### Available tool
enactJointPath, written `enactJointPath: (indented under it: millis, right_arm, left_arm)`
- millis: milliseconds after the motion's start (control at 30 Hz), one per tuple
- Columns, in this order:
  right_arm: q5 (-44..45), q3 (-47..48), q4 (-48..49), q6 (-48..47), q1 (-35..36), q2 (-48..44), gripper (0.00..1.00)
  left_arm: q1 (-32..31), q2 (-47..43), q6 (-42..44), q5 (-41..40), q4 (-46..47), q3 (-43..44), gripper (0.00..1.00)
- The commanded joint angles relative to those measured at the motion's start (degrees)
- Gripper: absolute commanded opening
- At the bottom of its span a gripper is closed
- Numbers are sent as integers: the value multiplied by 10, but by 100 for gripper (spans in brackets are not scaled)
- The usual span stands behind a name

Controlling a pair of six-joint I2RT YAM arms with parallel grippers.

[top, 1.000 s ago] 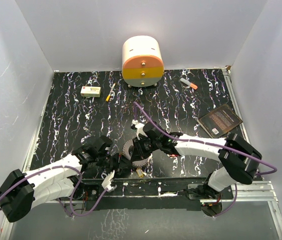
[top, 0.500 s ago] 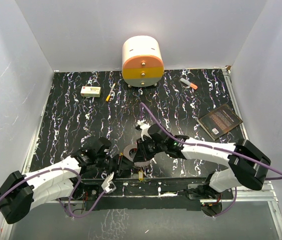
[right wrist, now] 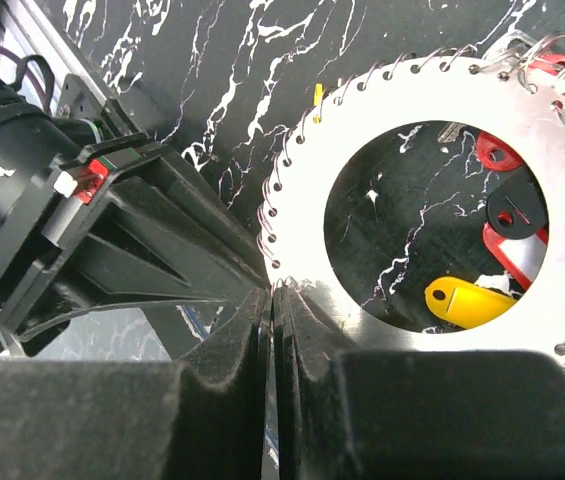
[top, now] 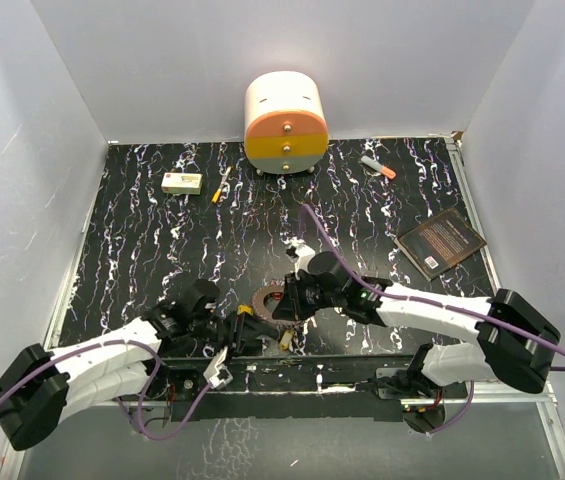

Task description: Put the keys on the keyring

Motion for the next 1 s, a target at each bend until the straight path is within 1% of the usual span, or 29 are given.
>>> enactJointPath:
  millis: [0,100,167,267,333,500,567,700,833,967]
  right_arm:
    - [38,-20,65,21,-2,-41,8]
    - [42,-26,69,22,-1,-49,8]
    - [44,-25,70,19,-1,-50,8]
    - [44,-24,72,17,-1,-51,8]
    - [44,-23,75,14,-1,-54,8]
    - [44,-20,79,4,-1,-65,8]
    - [46,-18,78,-1,-1,-71,8]
    - [49,-18,75,-8,-1,-81,8]
    - [48,-20,71,-12,0,-88,8]
    - [48,-24,72,-12,0,-95,8]
  left_arm:
    - [-5,-55,-91,21,49,-13,26]
    - [-6,-74,-129,29,68,-20,29]
    - [-6,-83,-175,38,93,-19,30]
    - [-6,-90,-290,52,148,-10,34]
    - [-9,-84,-368,48,171,-2,37]
    - [-11,-38,-483,29,160,29,42]
    - [-11,-20,-512,28,150,42,43]
    - [-12,6,-582,8,179,44,45]
    - [-12,9,-615,-2,214,38,49]
    - [-12,16,-656,-29,239,41,50]
